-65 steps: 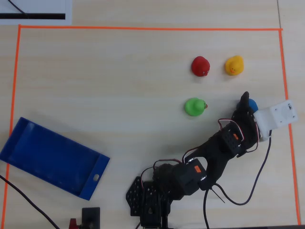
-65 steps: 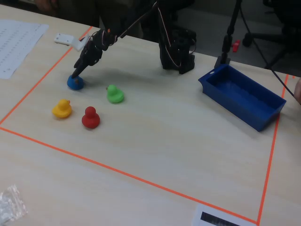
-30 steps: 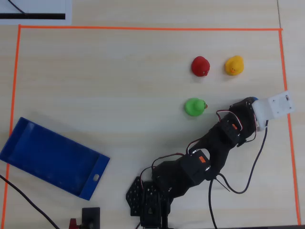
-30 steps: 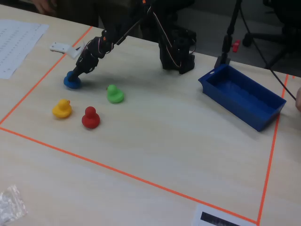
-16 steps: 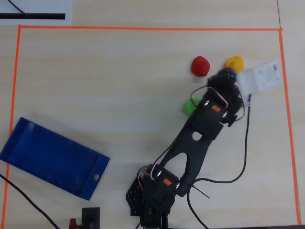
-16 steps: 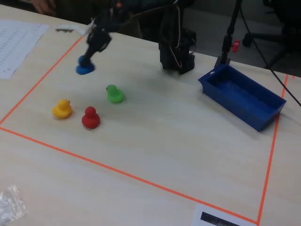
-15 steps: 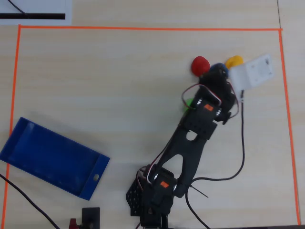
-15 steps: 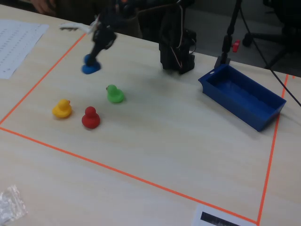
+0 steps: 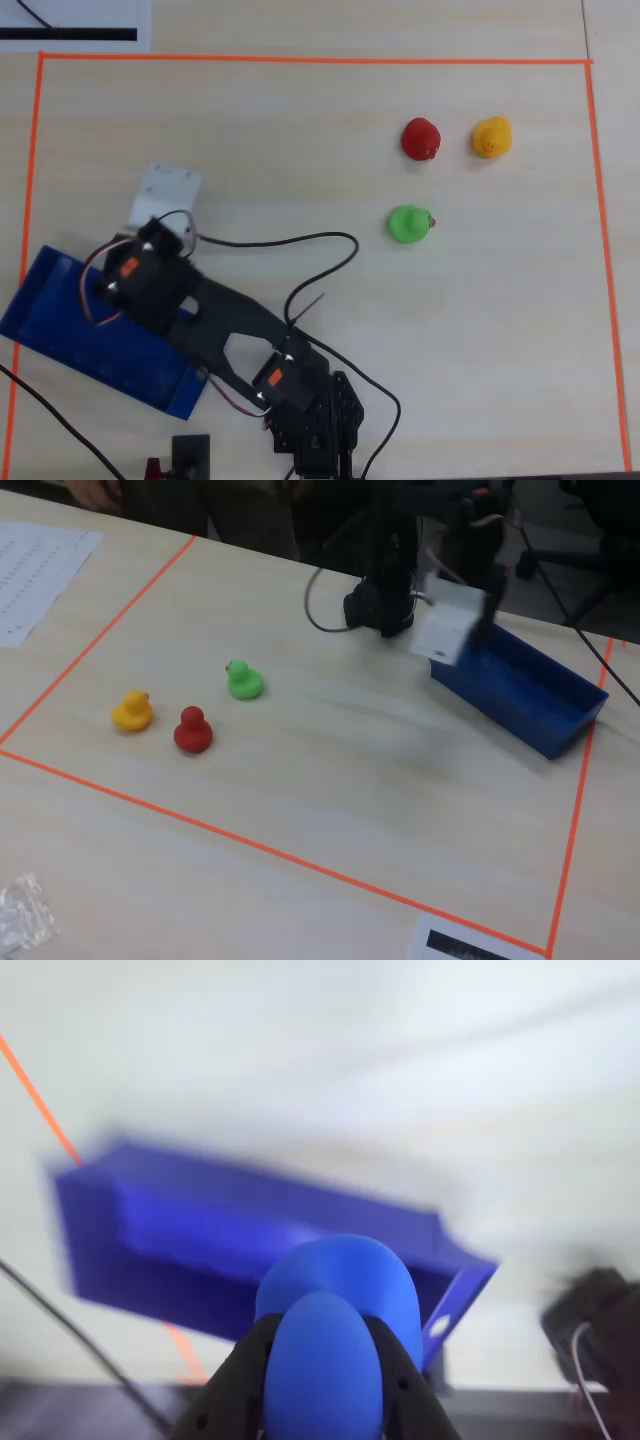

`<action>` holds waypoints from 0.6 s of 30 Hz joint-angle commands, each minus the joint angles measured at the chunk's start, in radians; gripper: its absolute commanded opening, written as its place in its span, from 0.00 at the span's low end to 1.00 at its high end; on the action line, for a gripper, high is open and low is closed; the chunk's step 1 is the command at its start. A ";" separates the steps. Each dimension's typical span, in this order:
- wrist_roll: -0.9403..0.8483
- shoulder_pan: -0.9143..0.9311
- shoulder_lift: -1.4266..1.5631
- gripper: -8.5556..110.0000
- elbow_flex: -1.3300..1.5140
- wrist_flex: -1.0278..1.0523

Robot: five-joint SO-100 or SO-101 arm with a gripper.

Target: Grasp blue duck and put it into box.

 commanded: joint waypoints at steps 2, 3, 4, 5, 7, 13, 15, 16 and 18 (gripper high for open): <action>0.011 -0.129 -0.051 0.07 0.006 -0.002; -0.002 -0.144 -0.051 0.07 0.021 -0.002; -0.008 -0.161 -0.051 0.07 0.040 -0.002; -0.014 -0.181 -0.051 0.07 0.060 -0.002; -0.029 -0.215 -0.049 0.16 0.106 -0.002; -0.086 -0.192 -0.023 0.43 0.275 -0.064; -0.091 -0.147 -0.006 0.43 0.310 -0.094; -0.094 -0.117 0.009 0.41 0.325 -0.107; -0.110 -0.048 0.067 0.33 0.371 -0.146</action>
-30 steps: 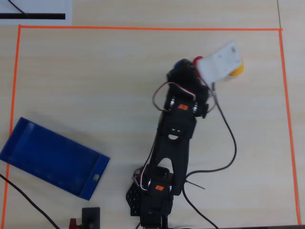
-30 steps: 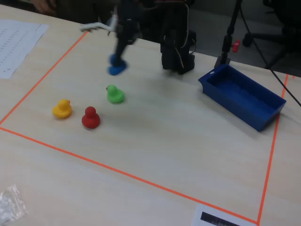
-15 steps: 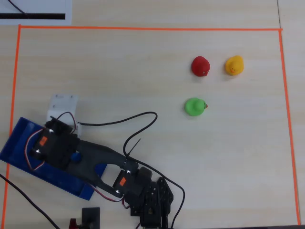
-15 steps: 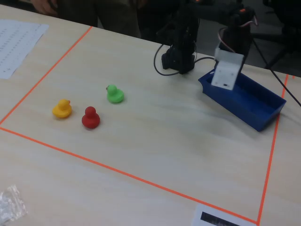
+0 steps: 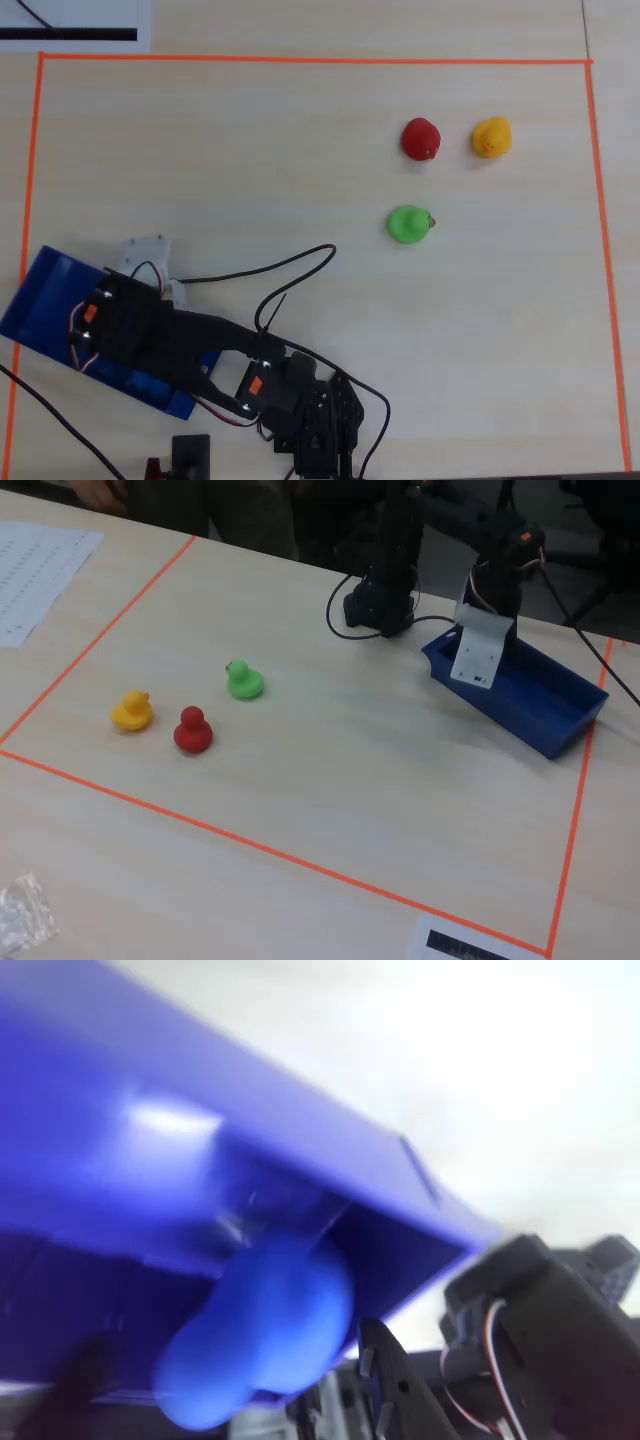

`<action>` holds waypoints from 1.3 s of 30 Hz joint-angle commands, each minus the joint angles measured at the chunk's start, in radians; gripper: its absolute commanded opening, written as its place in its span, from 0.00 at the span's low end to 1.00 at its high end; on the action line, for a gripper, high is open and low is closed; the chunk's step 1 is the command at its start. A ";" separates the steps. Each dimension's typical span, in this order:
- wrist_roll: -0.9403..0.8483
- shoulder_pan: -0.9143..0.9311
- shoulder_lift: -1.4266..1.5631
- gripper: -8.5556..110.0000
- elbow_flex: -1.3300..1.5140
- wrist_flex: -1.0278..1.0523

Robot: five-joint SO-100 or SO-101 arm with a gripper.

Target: Grasp blue duck and put it into box.

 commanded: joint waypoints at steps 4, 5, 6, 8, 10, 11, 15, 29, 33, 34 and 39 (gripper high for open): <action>-0.063 0.311 0.336 0.08 0.195 -0.229; -0.092 0.371 0.402 0.07 0.247 -0.279; -0.132 0.434 0.472 0.07 0.304 -0.331; -0.195 0.558 0.612 0.07 0.422 -0.433; -0.278 0.670 0.753 0.07 0.561 -0.532; -0.318 0.719 0.828 0.07 0.638 -0.580; -0.460 0.864 1.140 0.07 0.942 -0.733; -0.676 1.075 1.701 0.07 1.431 -0.657; -0.755 1.074 1.701 0.07 1.433 -0.376; -0.756 1.078 1.701 0.07 1.433 -0.318; -0.746 1.154 1.701 0.11 1.433 -0.290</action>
